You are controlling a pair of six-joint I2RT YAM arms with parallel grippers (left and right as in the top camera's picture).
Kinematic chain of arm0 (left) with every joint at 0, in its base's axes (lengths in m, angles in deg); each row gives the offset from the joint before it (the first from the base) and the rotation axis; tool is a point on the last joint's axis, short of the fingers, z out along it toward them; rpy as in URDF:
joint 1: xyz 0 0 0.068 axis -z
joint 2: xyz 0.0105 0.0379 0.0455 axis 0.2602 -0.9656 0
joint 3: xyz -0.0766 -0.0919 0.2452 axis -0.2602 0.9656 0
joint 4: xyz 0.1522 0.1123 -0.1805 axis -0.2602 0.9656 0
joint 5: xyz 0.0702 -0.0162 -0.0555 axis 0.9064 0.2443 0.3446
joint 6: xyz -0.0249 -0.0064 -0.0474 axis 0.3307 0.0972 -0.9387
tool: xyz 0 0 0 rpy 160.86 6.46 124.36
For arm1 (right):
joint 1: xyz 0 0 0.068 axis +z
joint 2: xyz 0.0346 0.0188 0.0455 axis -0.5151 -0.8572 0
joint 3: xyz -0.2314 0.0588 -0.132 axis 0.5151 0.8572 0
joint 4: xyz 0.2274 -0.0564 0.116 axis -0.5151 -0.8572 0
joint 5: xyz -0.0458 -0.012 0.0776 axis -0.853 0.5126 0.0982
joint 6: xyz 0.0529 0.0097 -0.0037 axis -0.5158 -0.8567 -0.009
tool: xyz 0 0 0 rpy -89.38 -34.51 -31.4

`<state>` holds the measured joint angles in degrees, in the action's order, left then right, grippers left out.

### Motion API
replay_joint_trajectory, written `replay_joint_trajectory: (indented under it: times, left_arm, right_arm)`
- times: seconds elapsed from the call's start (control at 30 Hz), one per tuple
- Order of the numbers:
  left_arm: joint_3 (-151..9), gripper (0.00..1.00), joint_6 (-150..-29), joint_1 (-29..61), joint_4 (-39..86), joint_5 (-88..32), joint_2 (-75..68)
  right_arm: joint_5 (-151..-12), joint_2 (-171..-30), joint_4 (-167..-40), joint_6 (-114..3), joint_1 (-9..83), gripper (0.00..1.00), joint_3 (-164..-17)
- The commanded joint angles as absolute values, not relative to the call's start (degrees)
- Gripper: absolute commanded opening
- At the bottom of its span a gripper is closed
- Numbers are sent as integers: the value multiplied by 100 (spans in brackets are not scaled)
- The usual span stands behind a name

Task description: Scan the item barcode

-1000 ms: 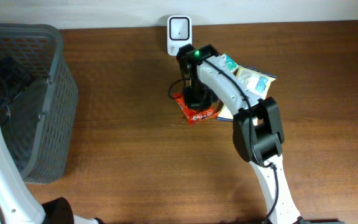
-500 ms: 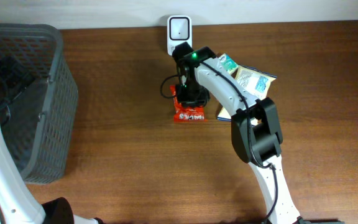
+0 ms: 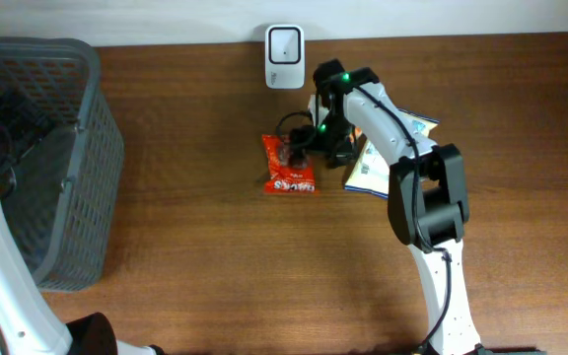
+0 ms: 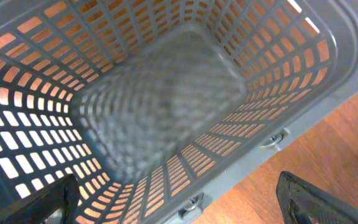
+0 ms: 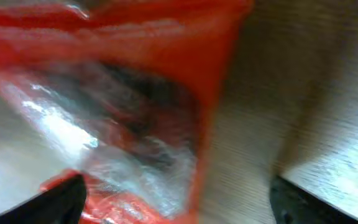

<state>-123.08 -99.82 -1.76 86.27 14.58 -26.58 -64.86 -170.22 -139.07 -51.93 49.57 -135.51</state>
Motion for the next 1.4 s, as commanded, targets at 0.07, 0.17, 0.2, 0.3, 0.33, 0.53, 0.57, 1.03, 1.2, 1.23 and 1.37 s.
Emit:
replay_joint_trajectory:
  times: [0.07,0.17,0.2,0.3,0.33,0.53,0.57,1.03,1.2,1.23,1.37]
  left_arm:
    - [-12323,99,-10052,-187,8631,1480,-2628]
    - [-12323,99,-10052,-187,8631,1480,-2628]
    - [-12323,99,-10052,-187,8631,1480,-2628]
    - [-12323,99,-10052,-187,8631,1480,-2628]
    - [-12323,99,-10052,-187,8631,1480,-2628]
    - [-12323,99,-10052,-187,8631,1480,-2628]
    - [-12323,99,-10052,-187,8631,1480,-2628]
    - [-12323,99,-10052,-187,8631,1480,-2628]
    - [-12323,99,-10052,-187,8631,1480,-2628]
    - [-12323,99,-10052,-187,8631,1480,-2628]
    - [-12323,99,-10052,-187,8631,1480,-2628]
  right_arm:
    - [-6012,-17000,-13334,-5139,4979,45,-13005]
    - [-6014,-16996,-13142,-5252,4977,4,-12985]
    - [-6016,-16993,-13126,-5305,4966,4,-13053]
    - [-6397,-16985,-13159,-5615,4963,4,-13903]
    - [-6624,-16985,-13026,-5982,4961,4,-14513]
    - [-7111,-17000,-10903,-7344,4896,4,-15079]
    - [-7505,-17002,-10551,-7654,4898,4,-15079]
    - [-7881,-15988,-11874,-8245,2583,4,-15120]
    - [-8268,-16045,-13799,-7805,426,4,-15118]
    - [-8270,-16067,-13941,-7484,-37,4,-15099]
    - [-8932,-16067,-13633,-6133,-1060,6,-14502]
